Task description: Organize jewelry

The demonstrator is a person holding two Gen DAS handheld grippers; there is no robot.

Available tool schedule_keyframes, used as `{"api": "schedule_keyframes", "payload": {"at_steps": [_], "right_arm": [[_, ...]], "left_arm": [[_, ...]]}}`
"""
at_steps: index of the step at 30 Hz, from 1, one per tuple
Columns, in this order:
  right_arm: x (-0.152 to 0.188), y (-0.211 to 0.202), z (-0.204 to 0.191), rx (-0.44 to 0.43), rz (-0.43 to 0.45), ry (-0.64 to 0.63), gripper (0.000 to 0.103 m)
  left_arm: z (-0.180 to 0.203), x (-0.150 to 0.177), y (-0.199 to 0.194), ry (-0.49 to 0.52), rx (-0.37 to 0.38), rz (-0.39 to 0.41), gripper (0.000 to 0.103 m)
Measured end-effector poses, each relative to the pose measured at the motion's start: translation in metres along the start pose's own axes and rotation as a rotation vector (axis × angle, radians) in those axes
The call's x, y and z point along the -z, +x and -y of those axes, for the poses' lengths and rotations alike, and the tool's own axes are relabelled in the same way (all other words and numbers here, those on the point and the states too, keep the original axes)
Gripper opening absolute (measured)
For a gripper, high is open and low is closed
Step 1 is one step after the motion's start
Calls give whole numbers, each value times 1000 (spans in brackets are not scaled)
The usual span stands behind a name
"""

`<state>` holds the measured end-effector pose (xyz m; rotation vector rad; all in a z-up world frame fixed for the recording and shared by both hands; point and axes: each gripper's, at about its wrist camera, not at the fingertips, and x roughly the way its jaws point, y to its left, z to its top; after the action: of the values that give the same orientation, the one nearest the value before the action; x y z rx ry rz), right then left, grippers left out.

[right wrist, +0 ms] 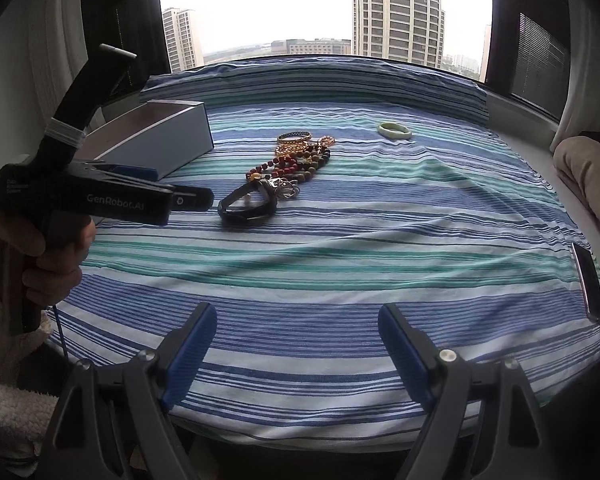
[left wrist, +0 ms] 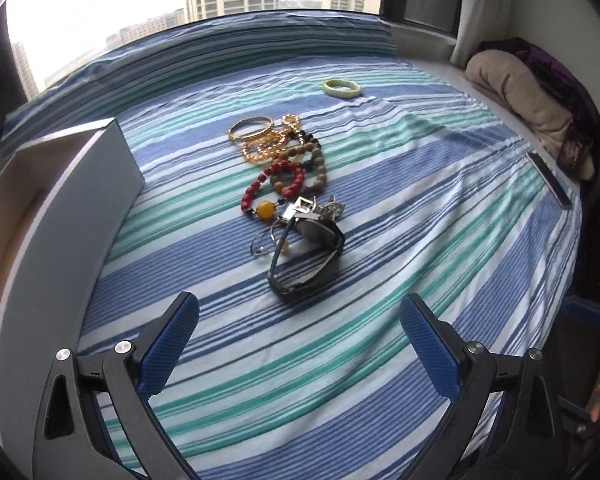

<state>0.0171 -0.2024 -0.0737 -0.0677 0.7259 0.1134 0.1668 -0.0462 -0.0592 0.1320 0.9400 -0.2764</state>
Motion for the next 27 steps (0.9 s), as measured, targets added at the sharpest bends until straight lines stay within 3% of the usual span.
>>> {"api": "schedule_keyframes", "payload": {"at_steps": [7,12,13,14,15,17,20,24,27], "right_arm": [[4,2,10,5,-10,28,85],[4,2,14,8,-10,33,85],[4,1,13,8,-10,31,85],[4,2,13,8,-12,31,85],[5,2,13,8,-14,32,85],[5,4,15,11,-20,38,85],[5,6,17,15,-27,47,85],[5,8,16,14,-27,43,85],[5,9,13,8,-32,39,85]], "left_arm": [[-19,-19,56,-18,-42,-77,77],[-21,-17,93,-40,-24,-169,48],[-20,-17,92,-37,-28,-155,48],[-18,-16,92,-30,-27,-149,36],[-17,-16,91,-29,-12,-153,9],[-17,-15,85,-55,24,-149,4],[-20,-9,69,-88,21,-112,4],[-36,4,39,-209,89,-96,4],[-48,20,14,-251,74,-81,4]]}}
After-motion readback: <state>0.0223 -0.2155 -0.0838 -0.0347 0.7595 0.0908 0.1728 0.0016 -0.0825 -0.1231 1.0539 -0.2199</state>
